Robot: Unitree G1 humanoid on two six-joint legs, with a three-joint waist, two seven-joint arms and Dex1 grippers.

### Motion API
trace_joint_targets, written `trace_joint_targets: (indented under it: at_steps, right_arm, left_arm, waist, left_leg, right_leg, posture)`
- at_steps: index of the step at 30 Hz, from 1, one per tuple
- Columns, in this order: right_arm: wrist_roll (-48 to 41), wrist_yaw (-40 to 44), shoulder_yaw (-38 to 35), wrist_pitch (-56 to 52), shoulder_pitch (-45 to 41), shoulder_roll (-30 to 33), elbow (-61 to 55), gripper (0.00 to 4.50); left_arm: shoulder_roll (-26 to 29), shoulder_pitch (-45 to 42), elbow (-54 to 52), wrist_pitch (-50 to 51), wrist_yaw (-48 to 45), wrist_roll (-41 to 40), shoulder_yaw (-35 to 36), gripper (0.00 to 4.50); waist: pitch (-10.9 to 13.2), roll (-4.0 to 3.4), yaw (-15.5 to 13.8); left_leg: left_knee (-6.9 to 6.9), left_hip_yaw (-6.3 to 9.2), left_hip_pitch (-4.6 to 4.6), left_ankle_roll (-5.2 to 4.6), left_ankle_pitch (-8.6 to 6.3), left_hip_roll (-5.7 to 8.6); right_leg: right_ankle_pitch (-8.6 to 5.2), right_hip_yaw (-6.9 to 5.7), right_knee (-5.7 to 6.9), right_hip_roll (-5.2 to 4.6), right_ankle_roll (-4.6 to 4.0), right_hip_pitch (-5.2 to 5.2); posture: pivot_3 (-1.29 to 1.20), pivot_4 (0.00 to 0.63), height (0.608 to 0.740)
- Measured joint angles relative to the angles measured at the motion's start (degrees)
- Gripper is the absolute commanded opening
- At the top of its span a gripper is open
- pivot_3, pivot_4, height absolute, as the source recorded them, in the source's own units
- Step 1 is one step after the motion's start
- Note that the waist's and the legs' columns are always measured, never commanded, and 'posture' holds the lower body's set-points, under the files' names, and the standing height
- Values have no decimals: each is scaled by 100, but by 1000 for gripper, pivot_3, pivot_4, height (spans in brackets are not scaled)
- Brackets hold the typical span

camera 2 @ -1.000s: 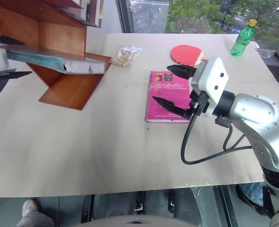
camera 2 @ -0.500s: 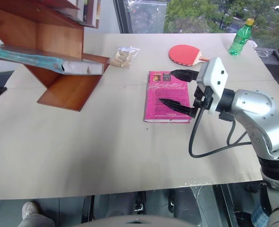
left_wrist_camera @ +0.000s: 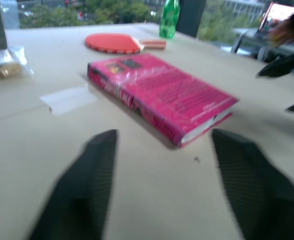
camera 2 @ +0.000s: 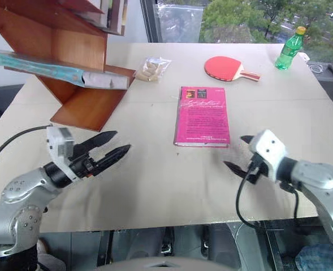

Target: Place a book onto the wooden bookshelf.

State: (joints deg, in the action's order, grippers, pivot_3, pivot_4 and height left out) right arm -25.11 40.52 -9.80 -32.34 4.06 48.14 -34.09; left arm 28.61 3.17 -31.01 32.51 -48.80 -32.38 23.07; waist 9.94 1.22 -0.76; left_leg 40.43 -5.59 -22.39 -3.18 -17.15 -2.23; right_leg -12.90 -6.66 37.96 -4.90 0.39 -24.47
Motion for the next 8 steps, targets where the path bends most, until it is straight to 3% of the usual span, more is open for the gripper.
trace_joint_targets:
  at_steps: [2, 5, 8]
  right_arm:
    - [28, 3, -414, -14, 477, 1, -93, 4500]
    - [153, 56, -1140, 41, 1416, -51, -257, 4500]
    - [243, 77, -1537, 199, 1696, -139, -351, 4500]
  left_arm:
    - [135, 132, 125, -195, -54, 89, -4, 4445]
    - [672, 489, 491, -617, -240, 376, 150, 4445]
    - [788, 681, 634, -814, -380, 405, 222, 4445]
  waist:
    - [-1, -2, -9]
    - [-4, -8, -13]
    - [-6, -10, -1]
  left_leg:
    - [-4, 4, 1, 0, 0, -6]
    - [-8, 4, -1, 1, 0, -7]
    - [-6, -10, 4, -3, -3, -4]
  right_leg:
    - [-2, -4, -1, 5, -1, -1]
    - [-6, -3, -4, 25, 2, -3]
    - [-15, 13, -7, 18, 23, -3]
  posture:
    - [0, 150, 740]
    - [0, 150, 740]
    - [0, 150, 740]
